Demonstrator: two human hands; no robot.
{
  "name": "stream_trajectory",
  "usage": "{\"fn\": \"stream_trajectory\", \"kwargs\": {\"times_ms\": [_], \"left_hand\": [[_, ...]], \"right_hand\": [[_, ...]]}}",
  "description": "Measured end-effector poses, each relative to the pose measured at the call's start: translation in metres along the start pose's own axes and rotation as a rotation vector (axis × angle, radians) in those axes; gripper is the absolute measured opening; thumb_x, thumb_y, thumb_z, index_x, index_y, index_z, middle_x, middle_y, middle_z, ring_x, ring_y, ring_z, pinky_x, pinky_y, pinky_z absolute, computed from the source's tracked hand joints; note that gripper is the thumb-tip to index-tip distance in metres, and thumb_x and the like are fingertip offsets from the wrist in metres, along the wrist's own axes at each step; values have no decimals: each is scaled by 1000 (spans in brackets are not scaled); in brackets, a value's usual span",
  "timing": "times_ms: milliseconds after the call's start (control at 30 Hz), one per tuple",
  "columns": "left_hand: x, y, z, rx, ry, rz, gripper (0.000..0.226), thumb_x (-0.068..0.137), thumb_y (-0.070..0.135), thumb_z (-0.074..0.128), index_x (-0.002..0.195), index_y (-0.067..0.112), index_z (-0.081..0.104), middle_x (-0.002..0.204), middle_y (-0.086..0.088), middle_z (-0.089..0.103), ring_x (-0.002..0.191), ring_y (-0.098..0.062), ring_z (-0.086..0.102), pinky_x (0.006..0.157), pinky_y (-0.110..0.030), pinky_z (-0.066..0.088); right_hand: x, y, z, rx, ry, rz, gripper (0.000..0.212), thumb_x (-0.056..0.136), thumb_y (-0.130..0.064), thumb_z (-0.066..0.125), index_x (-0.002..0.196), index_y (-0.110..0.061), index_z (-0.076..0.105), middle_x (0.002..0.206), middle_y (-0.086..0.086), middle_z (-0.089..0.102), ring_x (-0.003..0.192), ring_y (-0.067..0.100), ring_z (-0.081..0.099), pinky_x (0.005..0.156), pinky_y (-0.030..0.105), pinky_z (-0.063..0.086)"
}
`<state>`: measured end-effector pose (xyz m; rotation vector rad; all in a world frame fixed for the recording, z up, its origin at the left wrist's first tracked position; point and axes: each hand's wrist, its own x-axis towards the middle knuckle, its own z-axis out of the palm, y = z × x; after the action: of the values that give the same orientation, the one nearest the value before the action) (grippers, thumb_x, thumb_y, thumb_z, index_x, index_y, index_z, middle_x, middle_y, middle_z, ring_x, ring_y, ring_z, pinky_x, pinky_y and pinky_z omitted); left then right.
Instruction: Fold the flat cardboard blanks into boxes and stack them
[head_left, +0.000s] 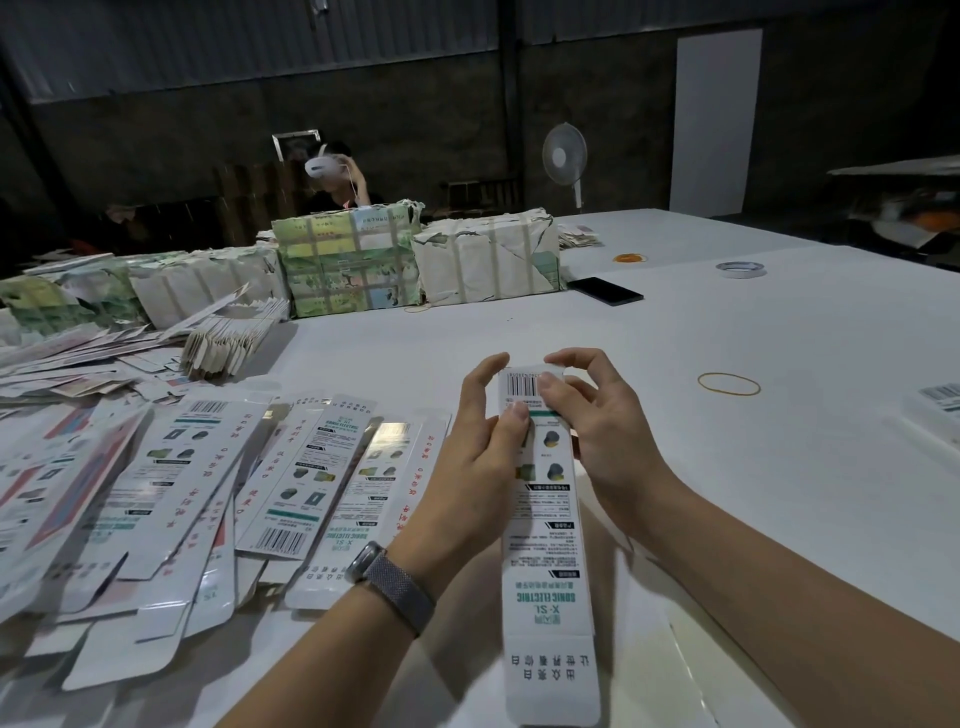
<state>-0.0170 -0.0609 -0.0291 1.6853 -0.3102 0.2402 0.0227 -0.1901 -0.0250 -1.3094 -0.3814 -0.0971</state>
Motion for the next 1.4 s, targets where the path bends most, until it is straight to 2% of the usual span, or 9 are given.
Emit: {"fn": "stream_trajectory", "kwargs": {"times_ms": [133,267,367,567,733,800,967,1200,1400], "left_hand": [[2,-2,-1,21,-2,-17,37,108,25,40,141,41,35,92,-1,76,76,-15,73,63,-25,55],[2,-5,0,6,-15,-37,28,108,27,41,132,41,38,90,2,77,75,-14,73,62,-25,56],[2,-6,1,-25,-6,-61,25,108,28,43,129,40,37,93,-4,77,77,-18,74,63,-30,56],[1,-4,0,-37,25,-42,29,108,30,42,135,40,39,89,-3,77,72,-18,73,61,-29,56],[0,-4,0,-65,53,-40,26,108,30,41,134,34,40,93,-6,77,80,-29,75,65,-39,59],[0,-3,0,-86,47,-42,23,108,29,41,131,34,40,92,-8,77,79,-32,74,62,-37,59],[-1,-1,-1,-105,38,-29,18,108,28,41,126,32,42,84,-6,76,66,-19,71,55,-26,55],[3,-3,-2,-55,52,15,19,108,28,42,127,32,41,89,-5,76,73,-24,74,58,-30,56],[2,-5,-2,-24,80,15,18,108,29,43,126,33,42,89,-7,76,72,-24,74,59,-32,57]], "right_hand": [[1,2,-1,-23,32,-15,6,99,-17,58,101,-23,61,76,-5,71,65,14,69,57,27,56],[3,0,-2,9,122,-14,16,101,-19,55,89,-19,66,78,-3,72,71,12,70,57,24,54],[3,0,-2,29,156,-5,18,99,-17,59,85,-16,69,76,0,73,71,15,71,58,25,55],[5,-6,-4,29,117,-2,26,97,-18,62,74,-21,73,75,3,73,69,17,71,56,26,55],[5,-6,-4,-7,68,-18,25,98,-19,61,76,-20,73,79,4,74,70,17,72,55,26,54],[5,-6,-5,-13,59,-21,21,98,-17,61,80,-15,72,79,4,74,71,18,72,55,27,54],[5,-7,-7,-72,34,-71,20,99,-18,59,84,-10,71,78,5,74,73,19,72,57,28,55],[4,-3,-4,-2,48,-84,10,98,-16,62,90,-18,67,80,-1,74,72,15,70,58,27,55],[5,-2,-5,53,27,-8,12,98,-18,62,86,-14,65,83,2,75,75,18,70,64,33,57]]}}
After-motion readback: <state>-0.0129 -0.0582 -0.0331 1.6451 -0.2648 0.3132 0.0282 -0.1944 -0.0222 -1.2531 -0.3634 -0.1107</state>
